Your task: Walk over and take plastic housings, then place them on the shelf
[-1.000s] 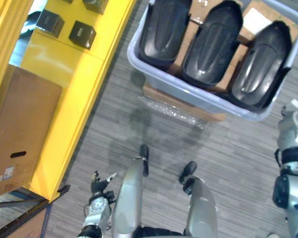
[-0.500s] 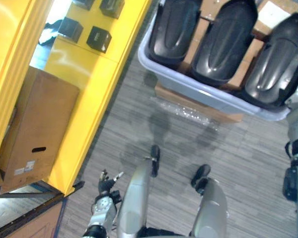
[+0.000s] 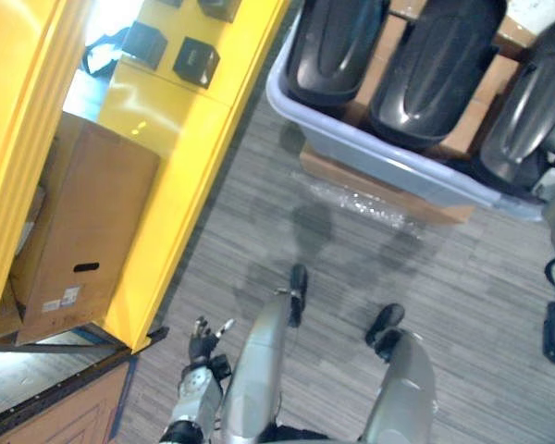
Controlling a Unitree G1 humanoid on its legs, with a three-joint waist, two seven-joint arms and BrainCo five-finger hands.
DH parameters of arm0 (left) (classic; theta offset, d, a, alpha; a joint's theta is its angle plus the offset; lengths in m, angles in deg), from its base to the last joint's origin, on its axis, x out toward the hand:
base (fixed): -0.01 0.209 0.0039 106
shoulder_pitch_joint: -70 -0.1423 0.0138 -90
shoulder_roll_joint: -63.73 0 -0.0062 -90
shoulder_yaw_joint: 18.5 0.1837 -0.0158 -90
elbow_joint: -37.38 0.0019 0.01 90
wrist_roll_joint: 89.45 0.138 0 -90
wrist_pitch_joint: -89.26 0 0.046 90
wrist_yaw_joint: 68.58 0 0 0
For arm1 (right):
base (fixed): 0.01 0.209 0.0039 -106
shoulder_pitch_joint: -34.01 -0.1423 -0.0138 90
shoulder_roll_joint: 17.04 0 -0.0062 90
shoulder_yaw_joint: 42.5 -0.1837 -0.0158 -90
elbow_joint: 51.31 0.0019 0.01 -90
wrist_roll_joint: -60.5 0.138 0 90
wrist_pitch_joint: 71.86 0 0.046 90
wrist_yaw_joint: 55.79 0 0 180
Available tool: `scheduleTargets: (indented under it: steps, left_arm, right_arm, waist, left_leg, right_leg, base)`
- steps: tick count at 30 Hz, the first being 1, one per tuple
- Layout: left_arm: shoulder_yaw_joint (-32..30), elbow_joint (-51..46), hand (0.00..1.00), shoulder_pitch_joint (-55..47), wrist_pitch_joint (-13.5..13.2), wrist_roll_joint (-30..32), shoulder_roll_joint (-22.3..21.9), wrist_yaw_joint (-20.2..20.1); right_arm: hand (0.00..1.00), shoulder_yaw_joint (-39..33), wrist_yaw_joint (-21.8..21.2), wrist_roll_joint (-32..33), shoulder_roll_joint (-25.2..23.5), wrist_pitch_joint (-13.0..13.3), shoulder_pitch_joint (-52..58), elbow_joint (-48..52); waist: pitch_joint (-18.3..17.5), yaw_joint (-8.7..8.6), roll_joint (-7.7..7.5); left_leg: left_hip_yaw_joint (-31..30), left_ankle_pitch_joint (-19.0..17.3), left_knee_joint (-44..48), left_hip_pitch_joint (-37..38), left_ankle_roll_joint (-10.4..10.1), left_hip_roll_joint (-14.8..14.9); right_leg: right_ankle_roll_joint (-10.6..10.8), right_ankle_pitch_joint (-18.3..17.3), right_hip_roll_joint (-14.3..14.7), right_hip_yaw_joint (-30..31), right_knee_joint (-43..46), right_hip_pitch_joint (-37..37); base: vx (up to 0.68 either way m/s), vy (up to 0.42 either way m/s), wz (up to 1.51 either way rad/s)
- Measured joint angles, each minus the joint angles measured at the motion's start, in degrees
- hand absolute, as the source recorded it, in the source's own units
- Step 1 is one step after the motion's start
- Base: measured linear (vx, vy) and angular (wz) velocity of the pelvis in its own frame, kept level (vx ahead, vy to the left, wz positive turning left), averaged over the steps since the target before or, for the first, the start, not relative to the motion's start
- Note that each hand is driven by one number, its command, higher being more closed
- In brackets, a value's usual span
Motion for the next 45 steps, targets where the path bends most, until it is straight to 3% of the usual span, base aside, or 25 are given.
scheduleTargets:
  steps: [3, 14, 23, 30, 34, 36, 40, 43, 45]
  left_arm:
    - [0.2, -0.3, 0.0, -0.1, 0.0, -0.4, -0.2, -1.2]
    - [0.6, -0.4, 0.0, -0.2, -0.7, -2.1, -0.4, -1.7]
    - [2.4, -2.0, 0.0, -1.3, -1.7, -2.6, -0.6, -2.1]
    - [2.8, -7.2, 0.0, -1.1, -5.3, -6.5, -0.5, -1.2]
    - [2.6, -17.8, 0.0, 0.1, -7.0, -7.2, -0.1, 1.1]
    - [2.1, -26.2, 0.0, 0.5, -7.4, -6.9, 1.8, 3.6]
    - [0.5, -36.9, 0.0, 0.6, -7.3, -4.2, 4.8, 7.1]
    - [0.4, -43.0, 0.0, 1.6, -6.6, -0.6, 8.5, 7.7]
    - [0.4, -47.9, 0.0, 1.7, -4.2, 2.3, 11.1, 6.5]
  right_arm:
    - [1.0, 0.6, -1.7, -0.5, 1.9, -3.0, -0.4, -0.1]
    - [1.0, 2.9, -2.3, -7.8, 5.2, -5.5, -0.9, -3.2]
    - [1.0, 4.7, -2.9, -13.8, 3.6, -4.6, -0.3, -3.9]
    - [1.0, 4.7, -1.4, -21.6, 3.1, -0.6, 0.3, -3.0]
    - [1.0, 4.5, 0.6, -23.1, 2.0, 2.4, 1.5, 0.1]
    - [1.0, 3.6, 1.4, -24.5, -0.4, 4.1, 2.8, 0.8]
    - [1.0, 0.0, 2.4, -26.1, -3.2, 4.4, 6.8, 3.3]
    - [1.0, -0.2, 2.4, -29.6, -3.5, 5.0, 7.3, 5.1]
    - [1.0, -0.3, 2.4, -32.0, -3.6, 5.4, 8.1, 8.0]
  waist:
    - [-0.4, -0.09, 0.54]
    - [-0.4, -0.09, 0.62]
    - [-0.8, 0.03, 0.95]
    - [-0.8, -0.31, 0.9]
    - [-1.0, -0.52, -0.22]
    - [-1.3, -1.02, -2.19]
    - [-1.5, -1.78, -4.74]
    - [-1.4, -1.98, -6.22]
    - [-1.4, -2.57, -7.97]
  left_leg:
    - [-0.4, 0.3, 0.0, -1.1, 0.1, -0.6]
    - [-0.7, 1.0, -0.2, -1.6, -0.2, -0.7]
    - [-1.4, 2.1, -1.8, 0.7, -0.7, -0.5]
    - [-1.7, 2.1, -2.0, 3.2, -0.7, 0.7]
    - [-1.7, 2.1, -2.3, 5.2, -0.8, 1.1]
    - [-1.8, 2.1, -2.8, 6.5, -1.0, 1.6]
    - [-2.4, 2.3, -4.5, 10.3, -1.4, 2.1]
    - [-1.9, 2.7, -7.3, 13.5, -2.1, 2.6]
    - [-1.4, 3.8, -10.9, 17.1, -2.5, 2.6]
  right_leg:
    - [0.1, -0.4, -0.8, -0.2, 0.8, -1.0]
    - [-0.2, -0.7, -1.2, -0.5, 1.9, -1.9]
    - [-0.8, -1.0, -0.8, -1.6, 1.2, 0.5]
    - [-1.0, -0.6, 0.5, -2.9, -0.4, 4.4]
    - [-1.1, -0.6, 1.0, -3.0, -0.7, 6.4]
    - [-1.3, -0.4, 1.7, -3.4, -1.9, 8.1]
    - [-1.3, 0.6, 3.1, -4.7, -5.5, 13.0]
    - [-1.3, 2.2, 4.7, -4.8, -9.9, 16.4]
    - [-1.2, 3.7, 5.6, -4.7, -13.9, 19.5]
  base:
    - [-0.02, -0.026, 0.11]
    - [0.0, -0.004, 0.01]
    - [0.0, -0.039, 0.04]
    - [0.0, 0.0, 0.0]
    - [-0.01, -0.008, -0.01]
    - [-0.02, -0.04, -0.03]
    - [0.01, -0.021, 0.04]
    - [0.02, 0.004, -0.11]
    - [0.05, -0.011, -0.07]
